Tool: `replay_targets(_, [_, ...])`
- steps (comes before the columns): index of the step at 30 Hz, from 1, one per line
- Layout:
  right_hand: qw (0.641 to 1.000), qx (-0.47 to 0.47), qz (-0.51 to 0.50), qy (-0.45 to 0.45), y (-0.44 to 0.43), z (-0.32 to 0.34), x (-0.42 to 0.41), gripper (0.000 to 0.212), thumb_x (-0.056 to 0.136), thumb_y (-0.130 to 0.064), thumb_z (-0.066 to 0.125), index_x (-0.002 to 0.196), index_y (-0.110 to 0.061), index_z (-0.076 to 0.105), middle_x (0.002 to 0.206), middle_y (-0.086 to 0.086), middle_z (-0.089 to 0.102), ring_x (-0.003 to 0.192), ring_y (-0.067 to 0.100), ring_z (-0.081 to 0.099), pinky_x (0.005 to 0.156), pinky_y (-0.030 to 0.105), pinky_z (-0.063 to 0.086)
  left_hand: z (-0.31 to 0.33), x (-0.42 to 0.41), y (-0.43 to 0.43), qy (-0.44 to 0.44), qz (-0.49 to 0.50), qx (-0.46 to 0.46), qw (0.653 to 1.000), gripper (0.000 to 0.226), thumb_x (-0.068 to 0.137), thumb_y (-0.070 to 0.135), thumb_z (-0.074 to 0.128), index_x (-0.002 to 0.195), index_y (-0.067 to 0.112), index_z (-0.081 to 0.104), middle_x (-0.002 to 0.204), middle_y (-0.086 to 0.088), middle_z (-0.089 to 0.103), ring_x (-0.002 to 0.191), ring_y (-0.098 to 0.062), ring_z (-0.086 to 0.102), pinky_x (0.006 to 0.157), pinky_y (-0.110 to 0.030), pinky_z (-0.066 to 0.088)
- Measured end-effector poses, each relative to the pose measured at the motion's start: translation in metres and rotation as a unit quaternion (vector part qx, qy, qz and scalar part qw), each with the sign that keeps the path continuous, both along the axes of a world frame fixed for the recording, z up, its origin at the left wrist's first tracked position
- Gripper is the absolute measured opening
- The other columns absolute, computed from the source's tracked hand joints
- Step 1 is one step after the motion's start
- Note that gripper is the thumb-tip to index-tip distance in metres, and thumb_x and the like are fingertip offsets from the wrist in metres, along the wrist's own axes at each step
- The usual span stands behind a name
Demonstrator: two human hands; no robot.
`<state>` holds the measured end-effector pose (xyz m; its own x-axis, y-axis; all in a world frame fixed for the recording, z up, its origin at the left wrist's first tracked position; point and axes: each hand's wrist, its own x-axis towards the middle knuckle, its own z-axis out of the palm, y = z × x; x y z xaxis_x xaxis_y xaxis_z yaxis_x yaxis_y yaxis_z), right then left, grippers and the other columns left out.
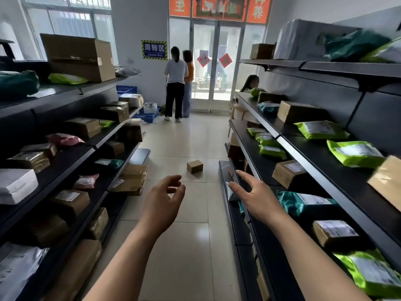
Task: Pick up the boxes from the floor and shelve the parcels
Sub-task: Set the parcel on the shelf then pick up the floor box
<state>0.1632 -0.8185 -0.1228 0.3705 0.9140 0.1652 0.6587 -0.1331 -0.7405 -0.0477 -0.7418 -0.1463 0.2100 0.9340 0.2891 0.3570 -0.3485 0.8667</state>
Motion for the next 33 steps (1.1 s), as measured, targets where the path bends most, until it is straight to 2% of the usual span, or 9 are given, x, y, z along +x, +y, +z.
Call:
replay_targets(8, [1.0,-0.01,0.016,0.003,0.143,-0.017,0.042,0.058,0.093,-0.044,0.053,0.145,-0.022,0.04,0.15,-0.002,0.041,0.138,0.016,0.035,0.101,0.022,0.027,-0.013,0.044,0.141,0.012,0.002,-0.018,1.0,0.032,0.091,0.026,0.059,0.122,0.02,0.061,0.104,0.009,0.067,0.093,-0.002,0.062,0.087,-0.028,0.05])
replay_targets(14, [1.0,-0.019,-0.009,0.018,0.274,-0.019,0.071,0.058,0.092,-0.047,0.053,0.144,-0.024,0.04,0.149,-0.002,0.042,0.138,0.018,0.036,0.108,0.032,0.032,-0.011,0.07,0.274,0.035,-0.011,-0.029,0.999,0.033,0.091,0.025,0.058,0.124,0.019,0.06,0.103,0.009,0.066,0.092,-0.002,0.061,0.082,-0.024,0.047])
replay_targets(24, [0.998,-0.037,-0.026,0.043,0.44,-0.041,0.142,0.057,0.091,-0.046,0.054,0.143,-0.025,0.042,0.148,0.001,0.043,0.137,0.019,0.038,0.107,0.032,0.033,-0.03,0.139,0.445,0.059,-0.02,-0.053,0.997,0.033,0.091,0.022,0.059,0.123,0.016,0.061,0.104,0.004,0.067,0.091,-0.008,0.062,0.084,-0.026,0.049])
replay_targets(33, [0.998,-0.051,-0.006,0.038,0.596,-0.054,0.252,0.057,0.092,-0.046,0.054,0.143,-0.024,0.042,0.147,0.003,0.045,0.137,0.02,0.039,0.107,0.033,0.034,-0.044,0.244,0.592,0.049,0.008,-0.066,0.997,0.031,0.091,0.023,0.059,0.121,0.017,0.062,0.104,0.007,0.066,0.092,-0.009,0.063,0.082,-0.023,0.046])
